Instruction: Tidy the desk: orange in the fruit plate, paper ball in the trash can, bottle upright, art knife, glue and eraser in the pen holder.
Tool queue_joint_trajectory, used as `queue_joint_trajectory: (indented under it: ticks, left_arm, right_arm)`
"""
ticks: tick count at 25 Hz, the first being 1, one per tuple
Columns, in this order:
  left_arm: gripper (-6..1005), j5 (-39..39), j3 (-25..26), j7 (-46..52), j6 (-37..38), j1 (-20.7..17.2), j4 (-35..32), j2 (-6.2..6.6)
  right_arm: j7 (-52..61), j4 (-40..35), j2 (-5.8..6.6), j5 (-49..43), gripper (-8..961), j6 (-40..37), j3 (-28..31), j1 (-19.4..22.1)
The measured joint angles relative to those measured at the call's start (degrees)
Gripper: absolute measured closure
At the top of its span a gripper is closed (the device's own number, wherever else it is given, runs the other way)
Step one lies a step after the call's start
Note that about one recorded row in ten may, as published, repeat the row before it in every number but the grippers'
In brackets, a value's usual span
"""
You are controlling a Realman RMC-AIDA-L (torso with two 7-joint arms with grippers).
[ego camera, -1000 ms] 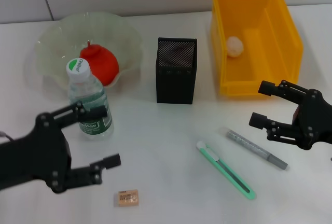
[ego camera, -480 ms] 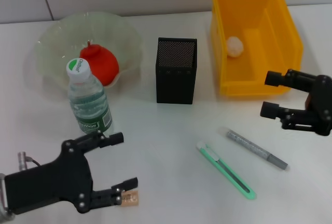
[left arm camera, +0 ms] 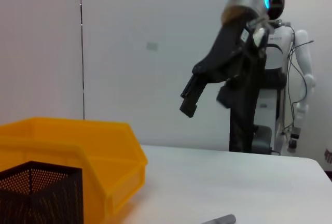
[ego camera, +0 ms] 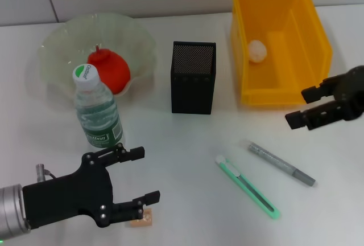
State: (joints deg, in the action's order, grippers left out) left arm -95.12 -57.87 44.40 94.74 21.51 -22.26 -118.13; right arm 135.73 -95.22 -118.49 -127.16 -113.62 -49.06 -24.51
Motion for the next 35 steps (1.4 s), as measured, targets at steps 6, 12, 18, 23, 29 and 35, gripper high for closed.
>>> queue_joint_trajectory:
  ticks: [6,12,18,23,29,35]
  left_arm:
    - [191,-1.18,-0.26,1.94,1.03,0.93,0.41,0.31]
    - [191,-1.78,-0.3,2.01,0.58,1.32,0.85,0.25]
    - [190,-1.91,0.7,0.39,-0.97,1.88,2.55,-0.08]
    - [190,-1.73,2.5,0.39,2.36,2.11,2.88,-0.09]
    - [190,-1.74,2.66,0.38,1.1,2.01,2.84,-0.04]
    - [190,-1.68,3.3,-0.93,0.49,0.83,2.33,-0.1]
  right_arm:
    - [15.64,-5.18,-0.02,-11.33,132,-5.64,-7.46,-9.26]
    - [20.4,-4.2,-0.71,-15.71,132,-3.52,-13.79,-11.41]
    - [24.68,-3.79,-0.83,-17.2,133,-0.94,-21.77,-11.94]
    - [25.67,-3.1,-0.8,-17.94,133,-0.46,-23.02,-12.51]
    - [26.58,-2.65,-0.71,-19.08,131,-0.63,-23.16,-13.11]
    - [29.22,-0.84,-0.76,-19.72,132,0.82,-27.22,-13.55]
